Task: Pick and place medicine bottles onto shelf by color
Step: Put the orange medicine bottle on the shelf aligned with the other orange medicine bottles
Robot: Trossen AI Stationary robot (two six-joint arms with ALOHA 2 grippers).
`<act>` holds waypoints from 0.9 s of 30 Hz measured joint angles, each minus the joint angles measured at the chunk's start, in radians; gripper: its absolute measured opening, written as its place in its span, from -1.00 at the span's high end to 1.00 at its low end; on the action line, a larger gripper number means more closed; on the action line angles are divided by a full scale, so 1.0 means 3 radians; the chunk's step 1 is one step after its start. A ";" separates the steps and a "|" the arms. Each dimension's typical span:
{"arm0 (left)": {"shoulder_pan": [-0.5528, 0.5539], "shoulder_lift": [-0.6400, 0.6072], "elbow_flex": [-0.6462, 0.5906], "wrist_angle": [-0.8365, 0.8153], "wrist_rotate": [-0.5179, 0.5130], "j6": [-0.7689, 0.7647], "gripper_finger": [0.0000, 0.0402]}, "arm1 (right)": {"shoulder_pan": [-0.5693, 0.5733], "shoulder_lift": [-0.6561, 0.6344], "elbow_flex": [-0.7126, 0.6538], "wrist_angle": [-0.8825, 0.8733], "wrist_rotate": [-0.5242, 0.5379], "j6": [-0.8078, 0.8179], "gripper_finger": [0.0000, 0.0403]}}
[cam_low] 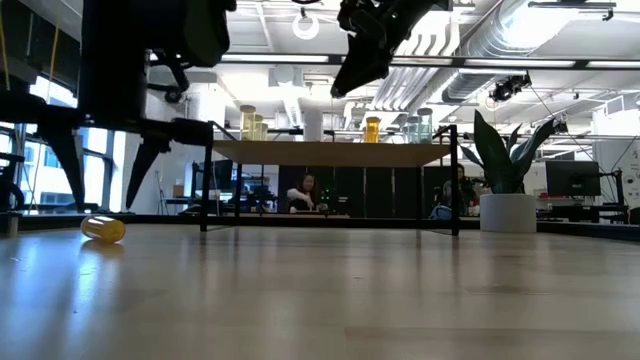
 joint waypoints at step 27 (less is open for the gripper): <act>0.0088 0.0510 0.0014 0.0098 0.0180 0.0372 0.22 | -0.0001 0.0000 0.0000 -0.0014 -0.0001 0.0002 0.06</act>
